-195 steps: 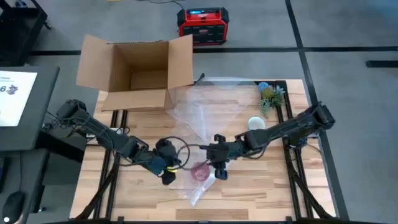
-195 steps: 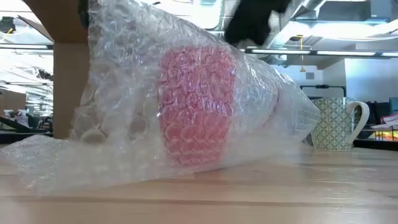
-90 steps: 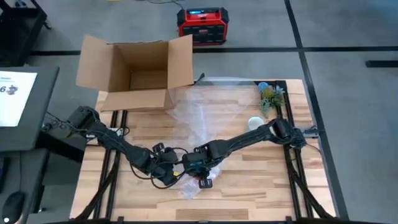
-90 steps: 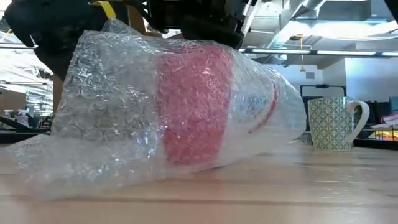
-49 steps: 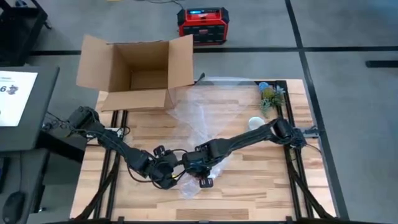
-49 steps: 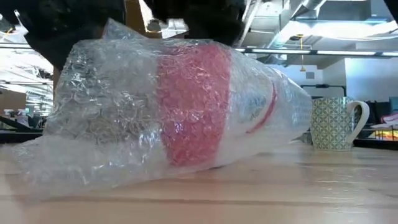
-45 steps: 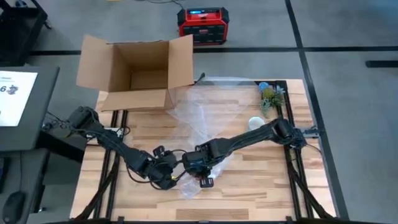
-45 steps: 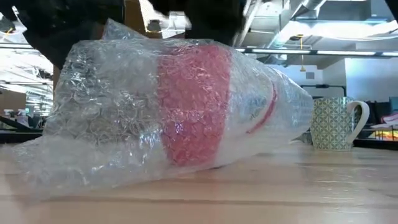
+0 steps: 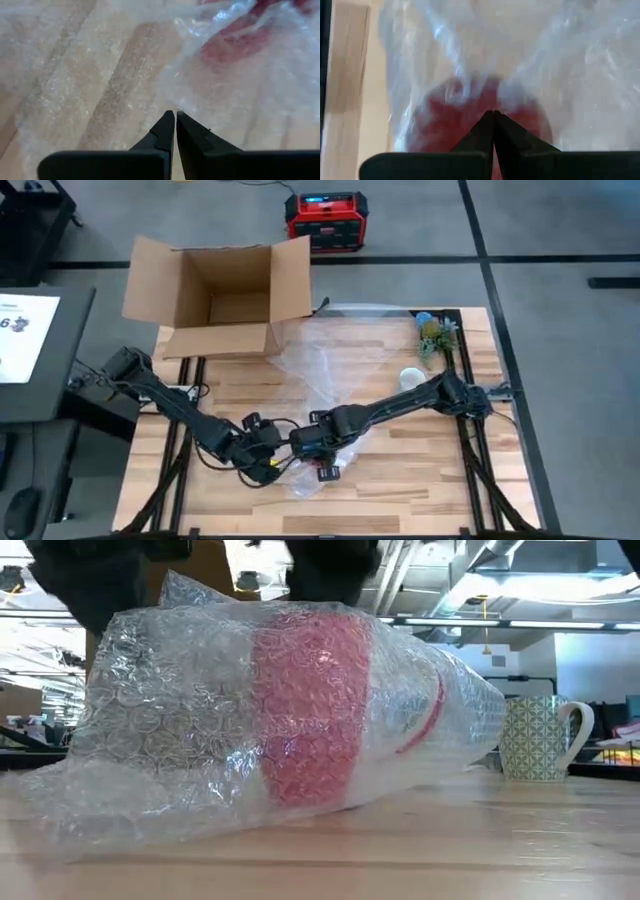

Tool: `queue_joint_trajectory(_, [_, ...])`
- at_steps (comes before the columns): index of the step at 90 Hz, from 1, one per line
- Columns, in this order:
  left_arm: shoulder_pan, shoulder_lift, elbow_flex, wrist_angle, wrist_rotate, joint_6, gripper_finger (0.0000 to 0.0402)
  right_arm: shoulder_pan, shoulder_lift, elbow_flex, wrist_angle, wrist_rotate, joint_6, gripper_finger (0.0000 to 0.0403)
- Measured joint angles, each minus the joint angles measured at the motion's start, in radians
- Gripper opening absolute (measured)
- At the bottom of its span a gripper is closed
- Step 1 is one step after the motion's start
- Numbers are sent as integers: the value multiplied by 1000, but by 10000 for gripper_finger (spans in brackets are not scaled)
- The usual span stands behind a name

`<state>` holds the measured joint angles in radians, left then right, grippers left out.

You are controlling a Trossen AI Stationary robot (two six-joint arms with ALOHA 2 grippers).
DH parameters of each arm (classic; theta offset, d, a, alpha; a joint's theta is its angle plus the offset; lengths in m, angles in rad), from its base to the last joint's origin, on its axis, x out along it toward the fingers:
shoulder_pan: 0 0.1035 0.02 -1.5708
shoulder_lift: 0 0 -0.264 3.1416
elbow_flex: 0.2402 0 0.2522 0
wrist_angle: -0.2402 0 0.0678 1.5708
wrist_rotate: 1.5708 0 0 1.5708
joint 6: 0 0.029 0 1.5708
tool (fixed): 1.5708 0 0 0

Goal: Wrap mug
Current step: Wrap the red mug with bubble wrap

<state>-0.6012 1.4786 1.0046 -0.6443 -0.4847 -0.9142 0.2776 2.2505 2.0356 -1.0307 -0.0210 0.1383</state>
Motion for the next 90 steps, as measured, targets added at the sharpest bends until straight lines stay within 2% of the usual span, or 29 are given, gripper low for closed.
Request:
queue_joint_trajectory(8, [-12, -36, 1, 8, -40, 1, 0, -9, 39, 0, -3, -3, -13, 0])
queue_joint_trajectory(30, [-29, -83, 0, -1, -60, -8, 0, -26, 100, 5, -7, -61, -54, 0])
queue_joint_trajectory(75, [-29, -88, 1, 11, -70, -14, 0, 10, -78, -3, -48, -54, -36, 0])
queue_joint_trajectory(90, [-29, -88, 1, 10, -71, -14, 0, 23, -88, -2, 11, 25, -35, 0])
